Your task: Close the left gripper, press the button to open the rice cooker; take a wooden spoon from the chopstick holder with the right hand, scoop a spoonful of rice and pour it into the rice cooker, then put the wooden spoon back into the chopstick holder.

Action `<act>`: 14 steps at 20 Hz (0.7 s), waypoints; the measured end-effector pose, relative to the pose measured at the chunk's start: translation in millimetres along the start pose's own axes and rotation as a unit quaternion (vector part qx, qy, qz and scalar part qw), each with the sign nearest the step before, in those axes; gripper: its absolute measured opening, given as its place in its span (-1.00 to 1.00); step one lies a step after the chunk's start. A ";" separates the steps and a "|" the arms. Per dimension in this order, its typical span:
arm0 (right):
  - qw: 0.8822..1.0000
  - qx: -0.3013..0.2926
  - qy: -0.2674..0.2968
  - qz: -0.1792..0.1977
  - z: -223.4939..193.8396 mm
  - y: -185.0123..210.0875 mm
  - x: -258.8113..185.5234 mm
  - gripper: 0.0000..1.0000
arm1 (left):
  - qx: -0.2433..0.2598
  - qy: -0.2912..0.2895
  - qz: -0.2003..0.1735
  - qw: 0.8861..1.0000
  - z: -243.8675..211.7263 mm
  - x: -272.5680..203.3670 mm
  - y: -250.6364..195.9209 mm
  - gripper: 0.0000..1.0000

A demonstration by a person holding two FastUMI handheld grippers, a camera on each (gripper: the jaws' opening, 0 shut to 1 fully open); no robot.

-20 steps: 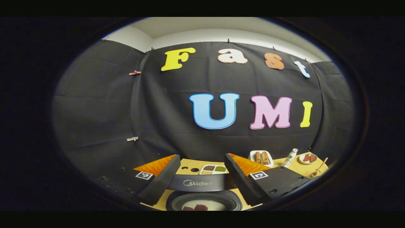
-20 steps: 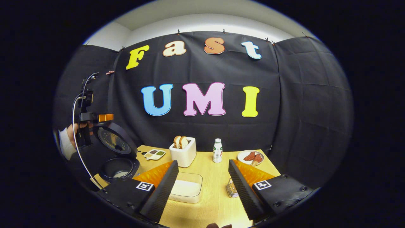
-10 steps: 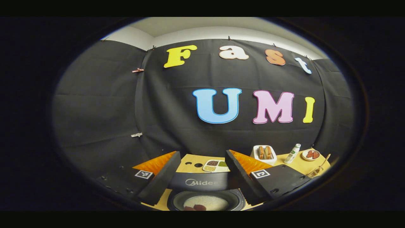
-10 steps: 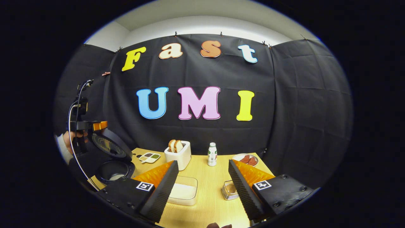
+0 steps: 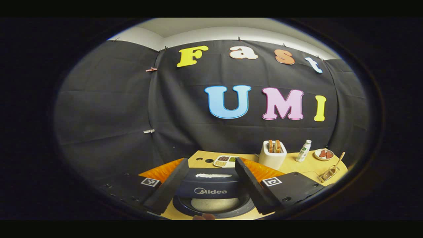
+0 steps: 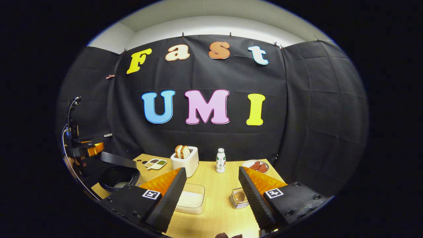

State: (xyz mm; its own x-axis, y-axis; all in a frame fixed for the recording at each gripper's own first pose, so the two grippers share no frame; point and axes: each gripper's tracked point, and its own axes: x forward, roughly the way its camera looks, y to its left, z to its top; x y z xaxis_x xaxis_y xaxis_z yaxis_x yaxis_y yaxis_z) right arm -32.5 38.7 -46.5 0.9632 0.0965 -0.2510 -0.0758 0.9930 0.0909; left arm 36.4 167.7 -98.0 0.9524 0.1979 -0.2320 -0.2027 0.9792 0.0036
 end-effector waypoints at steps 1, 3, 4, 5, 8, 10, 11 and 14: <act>1.000 -0.002 0.001 0.001 -1.2 -0.2 -0.1 0.97 | 0.000 -0.002 0.000 1.000 -6.0 -2.3 -1.3 0.95; 1.000 -0.004 0.004 0.001 -3.3 -0.3 -1.6 0.96 | 0.000 -0.006 -0.002 1.000 -17.6 -8.9 -2.7 0.95; 1.000 -0.004 0.005 0.001 -3.3 0.4 -1.5 0.97 | 0.001 -0.008 -0.004 1.000 -23.2 -12.3 -2.6 0.96; 1.000 -0.004 0.006 0.001 -3.8 -0.1 -2.0 0.97 | 0.001 -0.008 -0.006 1.000 -29.1 -14.4 -3.5 0.96; 1.000 -0.005 0.007 0.002 -5.4 0.8 -1.5 0.97 | 0.001 -0.003 -0.019 1.000 -47.8 -20.2 -7.4 0.96; 1.000 -0.003 0.009 0.004 -5.7 3.1 -1.3 0.97 | 0.001 0.012 -0.022 1.000 -63.2 -22.6 -8.0 0.96; 1.000 -0.004 0.008 0.004 -5.3 3.2 -1.4 0.97 | 0.001 0.020 -0.021 1.000 -72.1 -24.5 -7.8 0.96; 1.000 -0.008 0.008 0.007 -4.9 4.5 -1.5 0.97 | 0.002 0.039 -0.019 0.999 -92.0 -27.8 -10.3 0.90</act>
State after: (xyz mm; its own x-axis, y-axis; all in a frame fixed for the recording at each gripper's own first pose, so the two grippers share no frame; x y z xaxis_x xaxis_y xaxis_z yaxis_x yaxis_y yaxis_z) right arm -35.5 43.3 -50.4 0.9580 0.1107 -0.2647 -0.0930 0.9926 0.0783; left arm -9.0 148.1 -181.1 0.9387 0.1560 -0.3073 -0.1650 0.9863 -0.0034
